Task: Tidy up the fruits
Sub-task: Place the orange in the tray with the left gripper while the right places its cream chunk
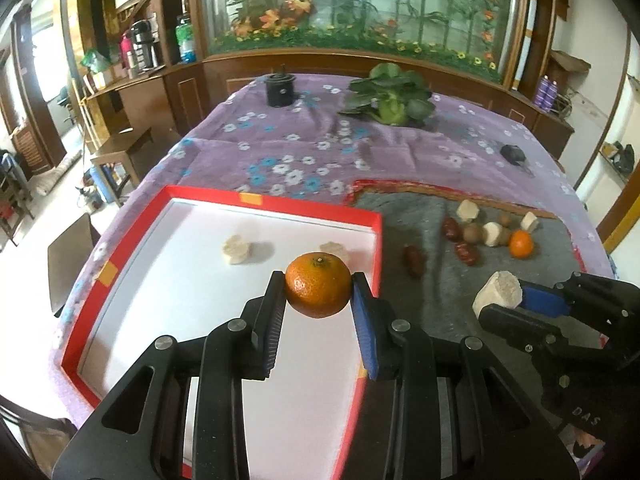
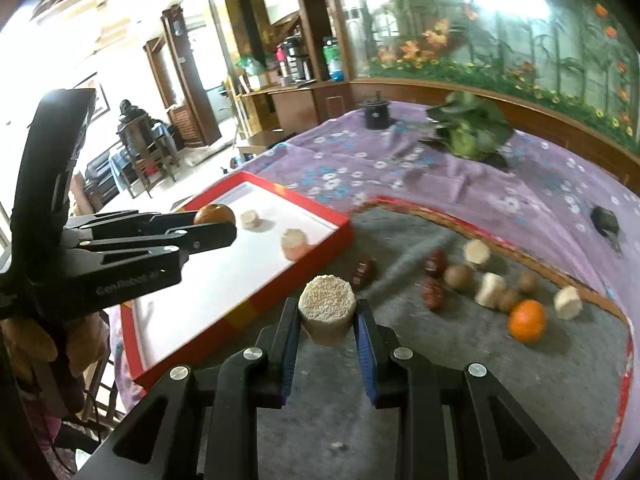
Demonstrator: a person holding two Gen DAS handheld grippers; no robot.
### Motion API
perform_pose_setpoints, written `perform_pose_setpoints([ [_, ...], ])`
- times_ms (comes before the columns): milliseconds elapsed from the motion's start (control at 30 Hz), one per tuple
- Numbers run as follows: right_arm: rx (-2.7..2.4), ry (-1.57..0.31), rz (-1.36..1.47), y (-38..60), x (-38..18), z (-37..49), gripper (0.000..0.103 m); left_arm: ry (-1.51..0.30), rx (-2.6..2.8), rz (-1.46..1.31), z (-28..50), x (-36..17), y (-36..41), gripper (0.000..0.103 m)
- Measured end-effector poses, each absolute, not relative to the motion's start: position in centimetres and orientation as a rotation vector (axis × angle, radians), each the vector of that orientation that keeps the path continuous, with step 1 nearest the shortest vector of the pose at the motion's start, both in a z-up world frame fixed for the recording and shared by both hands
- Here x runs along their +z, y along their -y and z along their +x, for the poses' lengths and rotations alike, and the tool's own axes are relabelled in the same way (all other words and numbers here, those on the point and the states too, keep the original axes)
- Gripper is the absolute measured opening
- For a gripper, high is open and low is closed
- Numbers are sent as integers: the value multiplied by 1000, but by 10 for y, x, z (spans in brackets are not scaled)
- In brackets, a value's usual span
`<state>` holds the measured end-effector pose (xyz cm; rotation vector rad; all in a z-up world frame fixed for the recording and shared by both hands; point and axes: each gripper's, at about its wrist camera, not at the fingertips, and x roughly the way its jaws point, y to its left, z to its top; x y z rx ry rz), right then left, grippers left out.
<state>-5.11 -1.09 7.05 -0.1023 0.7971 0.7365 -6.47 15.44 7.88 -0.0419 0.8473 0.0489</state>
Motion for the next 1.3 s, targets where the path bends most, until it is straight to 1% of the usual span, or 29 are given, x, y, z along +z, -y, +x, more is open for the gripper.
perform_pose_setpoints([
  [567, 842, -840, -189, -73, 60, -32, 26, -898, 133, -116, -55, 52, -219, 32],
  [1033, 849, -929, -260, -115, 25, -11, 26, -946, 180, -161, -46, 33, -237, 32],
  [1100, 846, -910, -264, -115, 25, -11, 26, -959, 188, -178, -43, 30, -239, 32],
  [1133, 850, -912, -265, -115, 24, -11, 27, -966, 191, -186, -42, 29, -240, 32],
  [1200, 851, -913, -270, -114, 24, -13, 35, -977, 194, -192, -41, 27, -241, 32],
  [1233, 855, -905, -269, -112, 26, -16, 36, -979, 196, -188, -41, 27, -240, 33],
  [1267, 856, -902, -265, -111, 28, -17, 37, -980, 201, -182, -41, 27, -240, 34],
  [1300, 861, -898, -256, -109, 29, -19, 37, -979, 202, -180, -42, 27, -239, 39],
])
